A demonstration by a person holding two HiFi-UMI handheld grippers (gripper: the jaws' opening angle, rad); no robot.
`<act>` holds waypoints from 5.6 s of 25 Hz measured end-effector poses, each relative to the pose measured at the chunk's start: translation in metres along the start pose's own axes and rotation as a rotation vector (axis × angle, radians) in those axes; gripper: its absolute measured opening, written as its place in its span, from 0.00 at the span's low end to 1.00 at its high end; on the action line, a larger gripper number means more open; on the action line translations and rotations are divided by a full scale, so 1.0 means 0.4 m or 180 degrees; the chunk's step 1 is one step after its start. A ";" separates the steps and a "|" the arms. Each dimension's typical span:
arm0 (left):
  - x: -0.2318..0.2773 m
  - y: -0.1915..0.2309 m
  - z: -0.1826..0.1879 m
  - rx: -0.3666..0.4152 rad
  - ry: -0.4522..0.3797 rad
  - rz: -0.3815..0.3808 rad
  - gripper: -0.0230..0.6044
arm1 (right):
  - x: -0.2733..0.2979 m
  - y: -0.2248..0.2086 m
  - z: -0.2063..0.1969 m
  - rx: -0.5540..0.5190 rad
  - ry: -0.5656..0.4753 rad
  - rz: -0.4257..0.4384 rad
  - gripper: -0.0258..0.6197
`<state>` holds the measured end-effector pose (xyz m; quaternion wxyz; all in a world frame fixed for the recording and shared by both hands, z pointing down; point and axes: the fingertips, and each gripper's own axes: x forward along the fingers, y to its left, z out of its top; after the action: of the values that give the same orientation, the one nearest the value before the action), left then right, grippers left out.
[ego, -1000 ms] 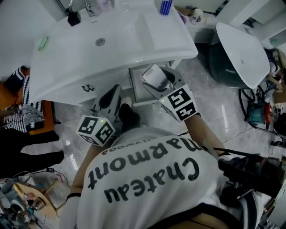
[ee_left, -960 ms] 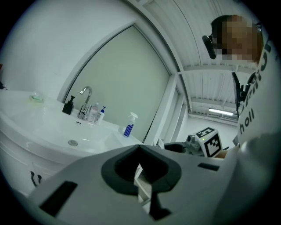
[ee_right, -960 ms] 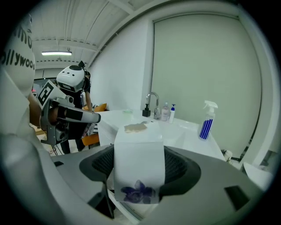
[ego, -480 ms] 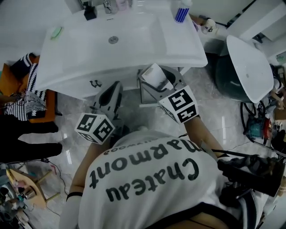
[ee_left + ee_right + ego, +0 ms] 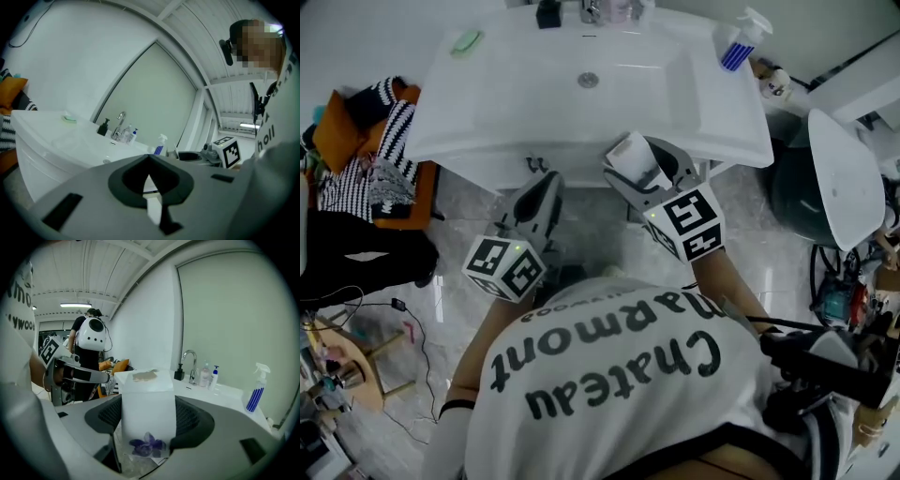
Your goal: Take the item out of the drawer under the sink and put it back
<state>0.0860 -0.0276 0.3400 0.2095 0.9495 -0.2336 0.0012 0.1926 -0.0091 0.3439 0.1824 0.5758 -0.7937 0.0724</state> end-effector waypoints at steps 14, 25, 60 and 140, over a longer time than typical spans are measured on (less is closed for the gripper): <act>-0.097 0.298 0.128 -0.0020 -0.0030 0.0051 0.05 | 0.279 0.143 0.169 -0.0030 -0.0087 0.0088 0.55; -0.168 0.500 0.189 -0.0042 -0.0023 0.0102 0.05 | 0.468 0.246 0.256 -0.0032 -0.0127 0.0151 0.55; -0.355 0.798 0.255 -0.0109 -0.0327 0.0745 0.05 | 0.798 0.371 0.342 -0.0239 -0.0029 0.0576 0.55; -0.338 1.106 0.302 -0.0413 -0.0319 0.1737 0.05 | 1.322 0.360 0.252 -0.0318 0.0832 0.1424 0.55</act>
<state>-0.2427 -0.3712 0.3920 0.2499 0.8350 -0.4902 -0.0044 -0.1067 -0.4641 0.4615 0.2910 0.3621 -0.8735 0.1454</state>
